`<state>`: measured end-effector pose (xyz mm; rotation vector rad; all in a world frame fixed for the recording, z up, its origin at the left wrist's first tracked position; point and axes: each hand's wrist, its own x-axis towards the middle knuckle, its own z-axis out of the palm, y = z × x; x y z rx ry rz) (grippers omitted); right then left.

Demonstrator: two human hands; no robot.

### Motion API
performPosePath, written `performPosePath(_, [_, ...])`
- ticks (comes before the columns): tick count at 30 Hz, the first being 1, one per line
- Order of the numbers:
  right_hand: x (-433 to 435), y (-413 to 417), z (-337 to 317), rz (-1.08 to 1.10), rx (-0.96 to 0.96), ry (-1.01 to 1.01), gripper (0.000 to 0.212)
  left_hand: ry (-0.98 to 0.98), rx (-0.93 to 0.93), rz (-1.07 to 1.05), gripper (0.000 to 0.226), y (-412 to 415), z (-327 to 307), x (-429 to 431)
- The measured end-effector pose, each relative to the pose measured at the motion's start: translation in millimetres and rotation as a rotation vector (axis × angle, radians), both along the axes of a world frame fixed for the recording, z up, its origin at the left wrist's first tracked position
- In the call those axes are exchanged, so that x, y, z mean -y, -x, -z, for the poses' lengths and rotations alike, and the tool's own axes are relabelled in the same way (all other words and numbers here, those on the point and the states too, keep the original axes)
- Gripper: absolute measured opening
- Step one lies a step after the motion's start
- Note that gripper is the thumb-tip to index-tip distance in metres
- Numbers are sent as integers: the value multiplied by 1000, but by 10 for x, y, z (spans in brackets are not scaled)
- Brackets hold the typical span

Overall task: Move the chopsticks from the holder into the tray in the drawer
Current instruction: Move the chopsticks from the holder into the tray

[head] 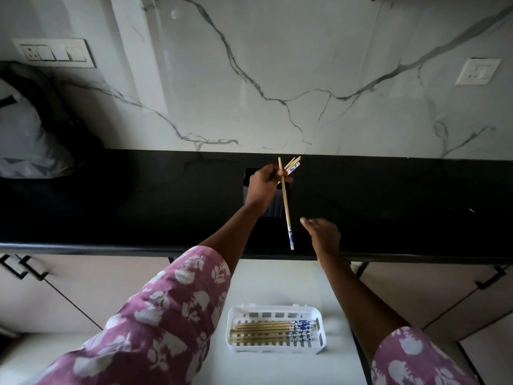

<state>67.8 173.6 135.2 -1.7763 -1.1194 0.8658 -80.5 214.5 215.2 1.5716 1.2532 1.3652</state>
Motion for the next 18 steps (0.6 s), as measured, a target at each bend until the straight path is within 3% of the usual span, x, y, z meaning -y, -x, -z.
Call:
performPosePath(3, [-17, 68, -137, -187, 33, -256, 31, -1, -48, 1, 14, -21, 95, -4])
performPosePath(6, [-72, 157, -170, -292, 157, -336, 25, 42, 4, 8, 12, -45, 223, -5])
performPosePath(9, [-93, 190, -81, -305, 238, -345, 18, 70, 9, 1, 13, -24, 365, 11])
performPosePath(18, [-94, 284, 304, -422, 184, -186, 18, 231, 65, 72, 18, 243, 797, -20])
